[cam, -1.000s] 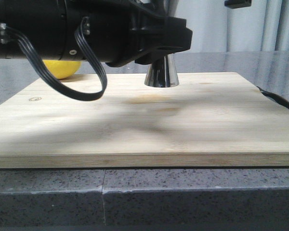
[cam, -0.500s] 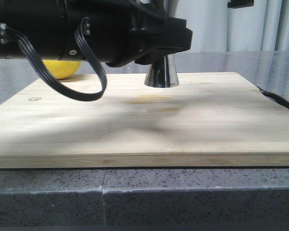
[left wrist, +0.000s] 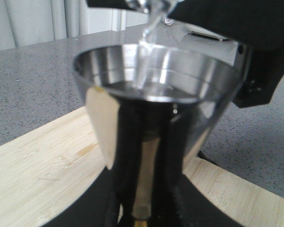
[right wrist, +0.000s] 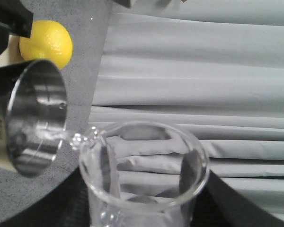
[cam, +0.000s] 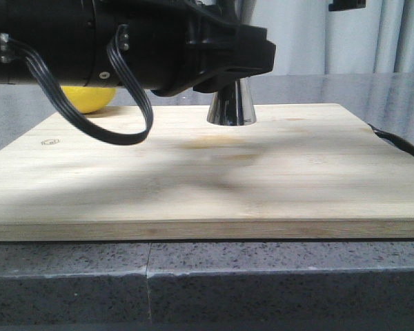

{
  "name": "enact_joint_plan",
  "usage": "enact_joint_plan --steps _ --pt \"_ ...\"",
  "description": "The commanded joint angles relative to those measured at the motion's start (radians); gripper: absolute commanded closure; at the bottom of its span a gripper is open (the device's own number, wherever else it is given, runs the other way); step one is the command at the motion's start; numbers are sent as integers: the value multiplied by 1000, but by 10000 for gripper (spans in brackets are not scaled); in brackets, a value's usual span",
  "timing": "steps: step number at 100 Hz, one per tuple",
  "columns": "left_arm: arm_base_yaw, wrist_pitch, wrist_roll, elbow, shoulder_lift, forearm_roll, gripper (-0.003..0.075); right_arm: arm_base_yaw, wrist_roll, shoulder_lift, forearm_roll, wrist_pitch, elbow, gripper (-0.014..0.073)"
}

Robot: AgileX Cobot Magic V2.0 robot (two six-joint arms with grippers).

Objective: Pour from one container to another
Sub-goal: 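Tilt the beaker with the right gripper, pouring liquid into the held jigger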

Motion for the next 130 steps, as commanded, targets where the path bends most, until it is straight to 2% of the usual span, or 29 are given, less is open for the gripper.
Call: enact_joint_plan --steps 1,74,108,130 --pt "-3 -86 -8 -33 -45 -17 739 1 -13 -33 28 -56 -38 360" --pt "-3 -86 -8 -33 -45 -17 739 1 -13 -33 -1 -40 -38 360" --pt "-3 -86 -8 -33 -45 -17 739 1 -8 -33 216 -48 -38 360" --pt "-3 -86 -8 -33 -45 -17 739 1 176 -33 288 -44 -38 360"
